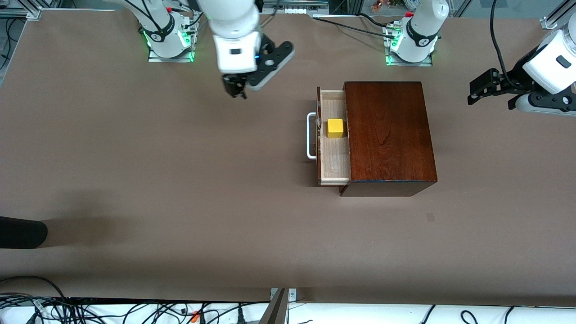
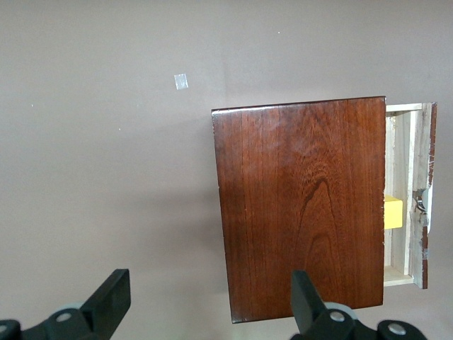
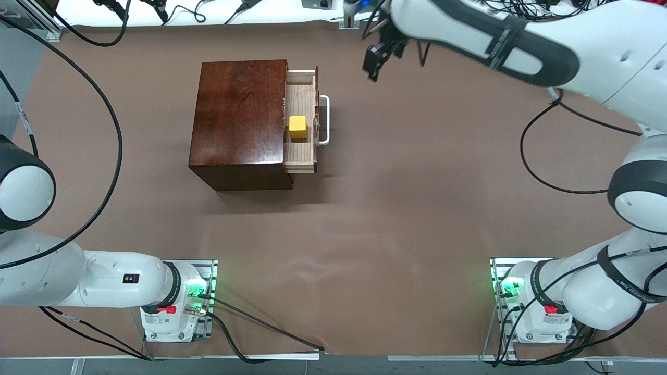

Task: Open drawer, take yellow block, close drawer
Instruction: 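Move the right gripper over the yellow cube in the drawer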

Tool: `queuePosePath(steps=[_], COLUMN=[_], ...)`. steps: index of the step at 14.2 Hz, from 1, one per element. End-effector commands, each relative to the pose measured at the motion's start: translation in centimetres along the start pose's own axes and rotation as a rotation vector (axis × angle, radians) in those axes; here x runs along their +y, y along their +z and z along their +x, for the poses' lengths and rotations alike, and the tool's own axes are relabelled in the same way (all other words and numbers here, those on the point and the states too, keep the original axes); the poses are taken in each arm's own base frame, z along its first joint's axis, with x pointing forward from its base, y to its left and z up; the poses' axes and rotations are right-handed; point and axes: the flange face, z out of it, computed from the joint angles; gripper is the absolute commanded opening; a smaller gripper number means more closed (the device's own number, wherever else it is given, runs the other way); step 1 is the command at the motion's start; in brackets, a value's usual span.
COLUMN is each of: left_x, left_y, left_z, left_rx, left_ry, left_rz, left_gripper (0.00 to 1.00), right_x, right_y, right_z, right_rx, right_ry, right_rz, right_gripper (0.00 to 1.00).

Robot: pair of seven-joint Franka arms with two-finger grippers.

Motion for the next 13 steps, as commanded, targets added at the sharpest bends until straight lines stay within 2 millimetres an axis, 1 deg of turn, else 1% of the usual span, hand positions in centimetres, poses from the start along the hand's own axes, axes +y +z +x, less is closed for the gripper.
queuePosePath(steps=[1,4,5,7,8,9,10,11,13], left_x=[0.2,0.5,0.7,0.6,0.5,0.4,0.4,0.4,0.4], left_y=[0.2,0.2,0.2,0.0,0.1,0.2,0.2,0.3,0.3], left_z=[-0.4,-0.3,-0.3,-0.3,-0.2,-0.2,-0.2,-0.1,-0.1], left_rx=[0.005,0.005,0.003,0.009,0.008,0.006,0.006,0.005,0.003], left_ry=[0.019,0.025,0.027,0.026,0.024,0.022,0.022,0.022,0.022], left_rz=[-0.006,-0.006,-0.006,-0.006,-0.006,-0.006,-0.006,-0.007,-0.007], left_gripper=[1.0,1.0,1.0,1.0,1.0,1.0,1.0,1.0,1.0], right_x=[-2.8,-5.4,-6.7,-8.3,-9.1,-9.5,-9.3,-9.7,-9.5], right_y=[1.3,3.0,3.3,4.9,6.0,7.2,8.3,9.6,11.5], right_z=[2.0,3.4,3.9,5.4,6.5,7.8,8.9,9.9,11.0], right_rx=[0.036,0.069,0.087,0.099,0.103,0.104,0.104,0.099,0.107], right_ry=[-0.187,-0.37,-0.423,-0.464,-0.477,-0.486,-0.493,-0.506,-0.519], right_rz=[-0.005,-0.009,-0.01,-0.01,-0.006,-0.009,-0.027,-0.042,-0.046], right_gripper=[1.0,1.0,1.0,1.0,1.0,1.0,1.0,1.0,1.0])
